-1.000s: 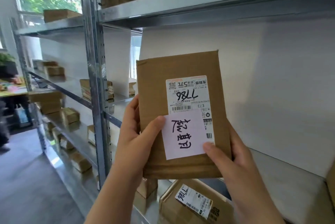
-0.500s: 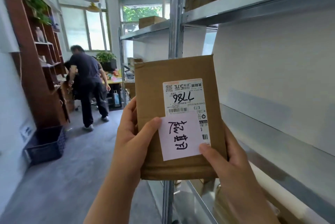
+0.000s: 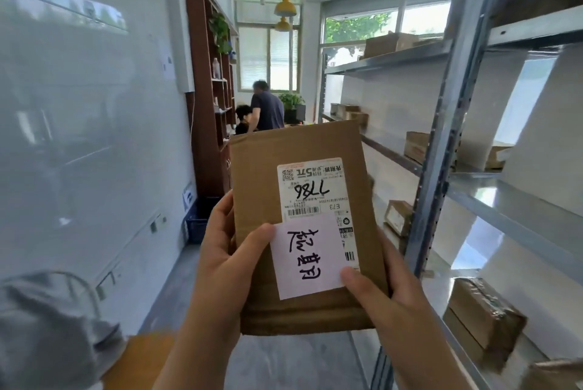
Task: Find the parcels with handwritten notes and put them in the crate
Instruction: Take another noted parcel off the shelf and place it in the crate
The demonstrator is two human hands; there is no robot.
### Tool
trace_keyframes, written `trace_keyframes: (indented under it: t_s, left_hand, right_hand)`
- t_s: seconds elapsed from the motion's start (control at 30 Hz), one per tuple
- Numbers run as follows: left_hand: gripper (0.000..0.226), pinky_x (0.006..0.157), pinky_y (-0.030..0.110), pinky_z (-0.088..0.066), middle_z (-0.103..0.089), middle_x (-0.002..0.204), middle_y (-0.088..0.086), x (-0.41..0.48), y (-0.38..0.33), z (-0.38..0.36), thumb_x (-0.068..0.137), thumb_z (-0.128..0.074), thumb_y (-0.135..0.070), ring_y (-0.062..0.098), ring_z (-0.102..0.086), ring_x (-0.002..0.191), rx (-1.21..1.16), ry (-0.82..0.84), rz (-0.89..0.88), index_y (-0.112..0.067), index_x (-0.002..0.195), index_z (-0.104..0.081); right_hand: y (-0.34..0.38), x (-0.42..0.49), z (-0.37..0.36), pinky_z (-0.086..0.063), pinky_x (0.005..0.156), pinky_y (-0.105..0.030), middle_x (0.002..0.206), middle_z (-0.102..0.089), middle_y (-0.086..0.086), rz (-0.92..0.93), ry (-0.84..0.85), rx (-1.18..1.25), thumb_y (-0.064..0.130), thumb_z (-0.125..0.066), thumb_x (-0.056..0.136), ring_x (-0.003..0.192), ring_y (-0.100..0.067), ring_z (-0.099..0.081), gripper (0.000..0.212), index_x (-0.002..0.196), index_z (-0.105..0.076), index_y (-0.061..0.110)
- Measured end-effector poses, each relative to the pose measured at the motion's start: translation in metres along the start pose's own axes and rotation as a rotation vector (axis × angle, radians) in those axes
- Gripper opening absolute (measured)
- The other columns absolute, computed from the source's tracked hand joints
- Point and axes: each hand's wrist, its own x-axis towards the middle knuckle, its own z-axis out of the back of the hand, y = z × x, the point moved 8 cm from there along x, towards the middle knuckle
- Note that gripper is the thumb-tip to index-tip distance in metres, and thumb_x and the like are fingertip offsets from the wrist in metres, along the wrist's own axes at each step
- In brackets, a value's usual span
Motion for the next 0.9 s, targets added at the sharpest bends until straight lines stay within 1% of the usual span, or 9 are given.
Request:
trace_keyframes:
  t_s: [0.07, 0.17, 0.33, 0.47, 0.53, 0.63, 0.73, 0.8, 0.9]
  left_hand:
    - [0.057, 0.066, 0.042, -0.063, -0.075, 0.11, -0.005, -0.007, -0.007, 0.032, 0.085, -0.071, -0.021, 0.023, -0.077, 0.088, 0.002, -0.056, -0.013, -0.044, 0.133, -0.05]
    - [0.055, 0.069, 0.044, -0.062, -0.075, 0.112, -0.003, -0.018, -0.016, 0.072, 0.087, -0.069, -0.017, 0.025, -0.077, 0.09, 0.01, -0.124, -0.049, -0.04, 0.133, -0.051]
    - [0.052, 0.073, 0.045, -0.061, -0.075, 0.112, -0.002, -0.037, -0.027, 0.133, 0.088, -0.068, -0.011, 0.026, -0.076, 0.093, 0.018, -0.261, -0.096, -0.04, 0.129, -0.054]
    - [0.054, 0.072, 0.043, -0.062, -0.074, 0.115, -0.001, -0.057, -0.033, 0.175, 0.087, -0.07, -0.012, 0.026, -0.076, 0.095, 0.023, -0.401, -0.119, -0.04, 0.13, -0.054]
    - [0.055, 0.073, 0.046, -0.062, -0.074, 0.116, 0.0, -0.07, -0.037, 0.196, 0.086, -0.071, -0.012, 0.027, -0.075, 0.095, 0.037, -0.488, -0.129, -0.04, 0.131, -0.054]
    - [0.055, 0.071, 0.044, -0.063, -0.073, 0.116, -0.002, -0.093, -0.039, 0.222, 0.087, -0.071, -0.014, 0.025, -0.076, 0.094, 0.079, -0.599, -0.128, -0.04, 0.132, -0.052]
    - [0.054, 0.07, 0.039, -0.063, -0.073, 0.115, -0.007, -0.124, -0.039, 0.247, 0.089, -0.07, -0.018, 0.019, -0.076, 0.093, 0.148, -0.722, -0.125, -0.043, 0.132, -0.051]
    - [0.053, 0.069, 0.036, -0.063, -0.073, 0.114, -0.008, -0.146, -0.037, 0.263, 0.089, -0.07, -0.017, 0.018, -0.076, 0.093, 0.156, -0.791, -0.135, -0.041, 0.132, -0.052]
    - [0.051, 0.073, 0.039, -0.063, -0.072, 0.118, -0.006, -0.18, -0.033, 0.289, 0.09, -0.069, -0.016, 0.02, -0.075, 0.097, 0.161, -0.88, -0.135, -0.038, 0.133, -0.052]
  right_hand:
    - [0.0, -0.004, -0.031, -0.054, 0.068, -0.009, 0.104, -0.072, 0.031, 0.005, 0.058, 0.001, 0.022, -0.069, 0.088, 0.093, 0.006, -0.069, 0.057, 0.133, -0.047, 0.048]
    - [-0.005, -0.009, -0.067, -0.057, 0.071, -0.014, 0.106, -0.073, 0.026, -0.009, 0.125, 0.02, 0.019, -0.069, 0.089, 0.095, 0.002, -0.071, 0.054, 0.131, -0.051, 0.047]
    - [-0.016, -0.011, -0.126, -0.059, 0.084, -0.03, 0.113, -0.074, 0.017, -0.025, 0.26, 0.073, 0.022, -0.074, 0.088, 0.102, -0.005, -0.071, 0.056, 0.133, -0.051, 0.046]
    - [-0.026, -0.01, -0.168, -0.058, 0.085, -0.03, 0.111, -0.075, 0.016, -0.028, 0.392, 0.094, 0.019, -0.071, 0.087, 0.102, -0.006, -0.072, 0.056, 0.132, -0.054, 0.046]
    - [-0.031, -0.013, -0.194, -0.06, 0.081, -0.029, 0.112, -0.075, 0.016, -0.049, 0.478, 0.117, 0.021, -0.071, 0.086, 0.102, -0.007, -0.072, 0.057, 0.133, -0.053, 0.048]
    - [-0.038, -0.023, -0.225, -0.061, 0.073, -0.023, 0.11, -0.076, 0.012, -0.089, 0.593, 0.173, 0.014, -0.069, 0.088, 0.1, -0.01, -0.073, 0.055, 0.131, -0.054, 0.045]
    - [-0.046, -0.042, -0.256, -0.062, 0.075, -0.027, 0.111, -0.077, 0.008, -0.141, 0.72, 0.203, 0.015, -0.071, 0.089, 0.1, -0.014, -0.074, 0.051, 0.132, -0.056, 0.04]
    - [-0.051, -0.057, -0.274, -0.061, 0.078, -0.03, 0.111, -0.077, 0.008, -0.169, 0.796, 0.214, 0.015, -0.071, 0.089, 0.101, -0.014, -0.074, 0.051, 0.131, -0.056, 0.041]
    - [-0.058, -0.081, -0.302, -0.06, 0.072, -0.024, 0.11, -0.077, 0.01, -0.202, 0.902, 0.22, 0.012, -0.067, 0.089, 0.099, -0.009, -0.073, 0.049, 0.127, -0.059, 0.042]
